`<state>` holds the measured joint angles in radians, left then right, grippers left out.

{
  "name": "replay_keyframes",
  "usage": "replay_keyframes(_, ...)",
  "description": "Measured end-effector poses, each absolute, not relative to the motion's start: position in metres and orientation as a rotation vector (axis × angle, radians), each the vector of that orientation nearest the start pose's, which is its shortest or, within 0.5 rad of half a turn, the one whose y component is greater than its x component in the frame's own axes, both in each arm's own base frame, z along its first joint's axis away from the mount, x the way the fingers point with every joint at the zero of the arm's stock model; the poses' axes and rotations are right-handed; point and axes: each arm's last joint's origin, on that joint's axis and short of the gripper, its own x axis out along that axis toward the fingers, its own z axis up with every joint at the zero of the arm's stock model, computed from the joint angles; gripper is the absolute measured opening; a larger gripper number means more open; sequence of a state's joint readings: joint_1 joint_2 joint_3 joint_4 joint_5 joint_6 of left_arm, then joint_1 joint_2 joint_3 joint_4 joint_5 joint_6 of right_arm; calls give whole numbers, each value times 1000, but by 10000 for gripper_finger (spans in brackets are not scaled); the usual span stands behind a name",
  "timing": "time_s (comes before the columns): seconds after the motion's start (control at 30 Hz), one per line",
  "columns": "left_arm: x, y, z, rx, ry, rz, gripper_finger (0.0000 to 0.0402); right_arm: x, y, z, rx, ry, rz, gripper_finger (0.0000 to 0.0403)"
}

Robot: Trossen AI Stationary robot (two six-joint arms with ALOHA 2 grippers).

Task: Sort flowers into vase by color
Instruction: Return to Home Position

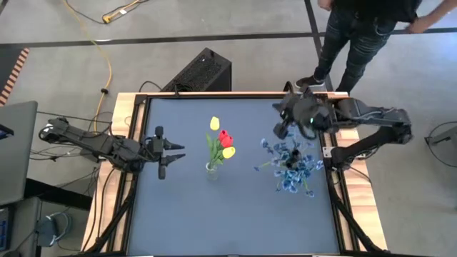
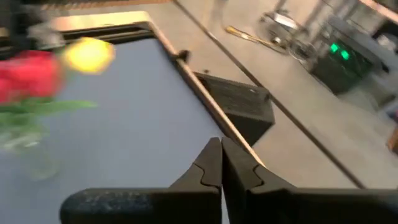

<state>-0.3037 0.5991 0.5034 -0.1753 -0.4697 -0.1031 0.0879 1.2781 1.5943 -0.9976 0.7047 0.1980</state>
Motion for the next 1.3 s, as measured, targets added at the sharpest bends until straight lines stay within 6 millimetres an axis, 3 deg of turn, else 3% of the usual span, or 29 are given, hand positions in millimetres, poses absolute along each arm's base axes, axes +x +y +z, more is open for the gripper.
replay_keyframes(0.2,138,-16,266,98,236,264,76,196,-40,383,-13,471,-701,27)
replay_keyframes(0.43,125,4,273,99,198,328,9,146,-69,349,102,228,-757,17)
replay_keyframes(0.6,109,13,274,106,198,365,4,128,-69,308,145,203,-738,17)
replay_keyframes(0.9,85,18,281,50,63,423,0,108,-60,252,205,86,-740,17)
replay_keyframes(1.07,87,18,259,39,-5,442,0,102,-60,220,240,51,-757,17)
replay_keyframes(1.3,81,18,238,27,-37,455,0,96,-57,200,255,26,-742,17)
